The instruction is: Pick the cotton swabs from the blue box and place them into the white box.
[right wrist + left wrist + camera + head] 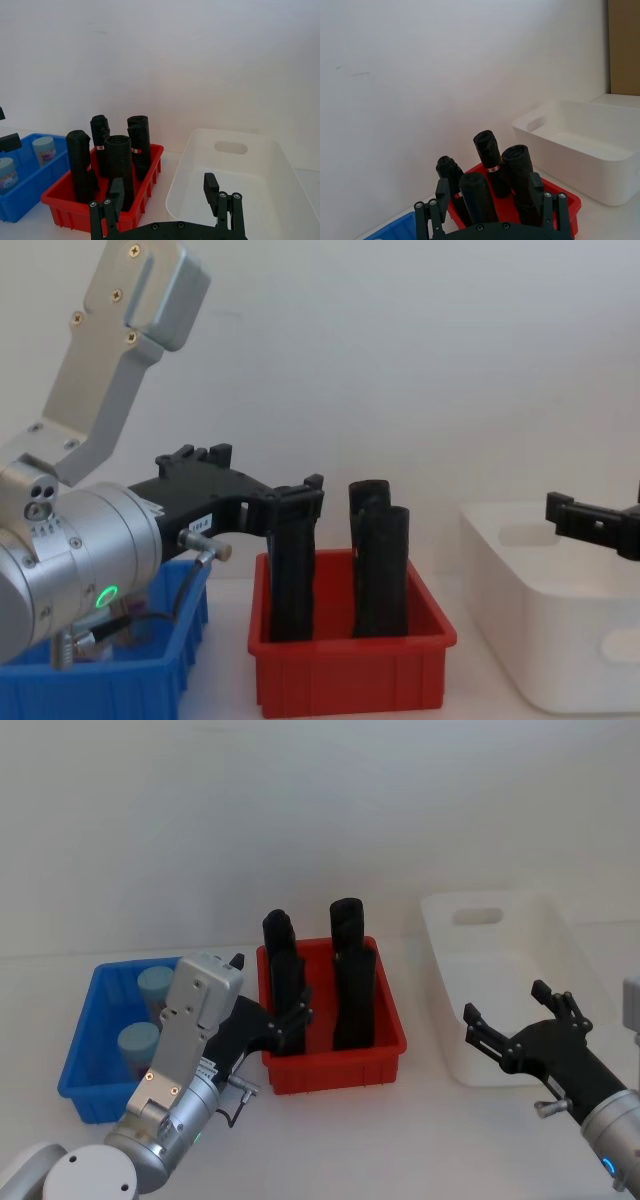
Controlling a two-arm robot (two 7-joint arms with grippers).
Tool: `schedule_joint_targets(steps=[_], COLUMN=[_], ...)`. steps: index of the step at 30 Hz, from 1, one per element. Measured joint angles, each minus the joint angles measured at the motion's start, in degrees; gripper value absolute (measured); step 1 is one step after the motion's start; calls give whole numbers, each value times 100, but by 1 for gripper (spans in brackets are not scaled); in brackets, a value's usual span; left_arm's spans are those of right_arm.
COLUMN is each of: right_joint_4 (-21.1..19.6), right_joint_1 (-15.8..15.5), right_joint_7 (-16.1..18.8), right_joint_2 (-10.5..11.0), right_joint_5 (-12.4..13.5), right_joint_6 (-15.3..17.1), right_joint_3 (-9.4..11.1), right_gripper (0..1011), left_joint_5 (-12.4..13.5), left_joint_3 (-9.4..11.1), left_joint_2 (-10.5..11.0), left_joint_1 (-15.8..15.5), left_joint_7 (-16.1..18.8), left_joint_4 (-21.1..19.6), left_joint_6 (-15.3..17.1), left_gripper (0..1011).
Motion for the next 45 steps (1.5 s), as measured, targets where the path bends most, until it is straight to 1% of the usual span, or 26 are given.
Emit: schedule_joint_targets(steps=[45], right_joint_4=[0], right_joint_1=[0], right_joint_7=[0], right_joint_2=[0], right_joint_5=[0], right_joint_6=[0], right_joint_3=[0], right_gripper=[1002], left_joint_5=[0], left_joint_3=[0], left_joint_2=[0], left_joint_1=[0], left_joint_7=[0], left_joint_4=[0], left_joint_6=[0], left_gripper=[1004])
